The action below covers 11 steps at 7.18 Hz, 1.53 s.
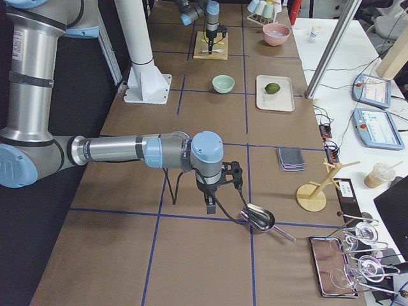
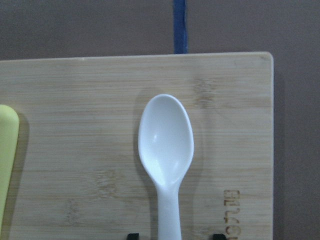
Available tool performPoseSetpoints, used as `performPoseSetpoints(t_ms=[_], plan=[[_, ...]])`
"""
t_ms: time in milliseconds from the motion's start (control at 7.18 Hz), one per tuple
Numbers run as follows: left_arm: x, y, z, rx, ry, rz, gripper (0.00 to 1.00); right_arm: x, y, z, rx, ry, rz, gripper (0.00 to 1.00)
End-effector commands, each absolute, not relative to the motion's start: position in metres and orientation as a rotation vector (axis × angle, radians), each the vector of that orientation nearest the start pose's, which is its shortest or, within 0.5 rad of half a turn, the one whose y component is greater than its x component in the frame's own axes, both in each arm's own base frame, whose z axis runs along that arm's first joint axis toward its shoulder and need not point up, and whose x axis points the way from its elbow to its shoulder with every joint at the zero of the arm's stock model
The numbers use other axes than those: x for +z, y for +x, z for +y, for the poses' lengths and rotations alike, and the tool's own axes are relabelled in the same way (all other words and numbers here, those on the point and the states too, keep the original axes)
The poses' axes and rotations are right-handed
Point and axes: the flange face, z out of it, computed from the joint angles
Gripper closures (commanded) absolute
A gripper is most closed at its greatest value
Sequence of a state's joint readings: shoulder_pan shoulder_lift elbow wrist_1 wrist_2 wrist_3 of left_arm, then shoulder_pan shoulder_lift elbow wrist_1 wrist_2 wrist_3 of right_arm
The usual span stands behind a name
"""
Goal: Place spoon in bowl
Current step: 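Grasp the white spoon by its handle with the left gripper and lift, then carry the spoon with the left gripper over the green bowl and lower it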
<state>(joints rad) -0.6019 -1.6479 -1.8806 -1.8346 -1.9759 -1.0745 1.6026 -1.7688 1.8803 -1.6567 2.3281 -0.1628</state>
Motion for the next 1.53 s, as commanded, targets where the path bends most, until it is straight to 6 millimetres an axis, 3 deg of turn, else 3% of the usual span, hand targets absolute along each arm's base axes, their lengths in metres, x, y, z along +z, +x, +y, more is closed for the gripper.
performPoseSetpoints(t_ms=[0, 279, 557, 1115, 1254, 1393], plan=[[0.450, 0.382, -0.379, 0.028, 0.003, 0.750, 0.92, 0.604, 0.077, -0.406, -0.137, 0.101, -0.752, 0.01], [0.447, 0.379, -0.380, 0.025, 0.009, 0.756, 1.00, 0.604, 0.078, -0.406, -0.135, 0.101, -0.751, 0.01], [0.435, 0.377, -0.382, 0.032, 0.027, 0.775, 1.00, 0.605, 0.078, -0.405, -0.137, 0.099, -0.749, 0.01], [0.309, 0.427, -0.409, 0.157, 0.191, 0.945, 1.00, 0.608, 0.079, -0.403, -0.140, 0.095, -0.743, 0.01], [0.265, 0.453, -0.420, 0.191, 0.228, 0.992, 1.00, 0.610, 0.079, -0.402, -0.139, 0.092, -0.744, 0.01], [0.236, 0.481, -0.427, 0.198, 0.225, 1.013, 1.00, 0.610, 0.078, -0.401, -0.139, 0.091, -0.745, 0.01]])
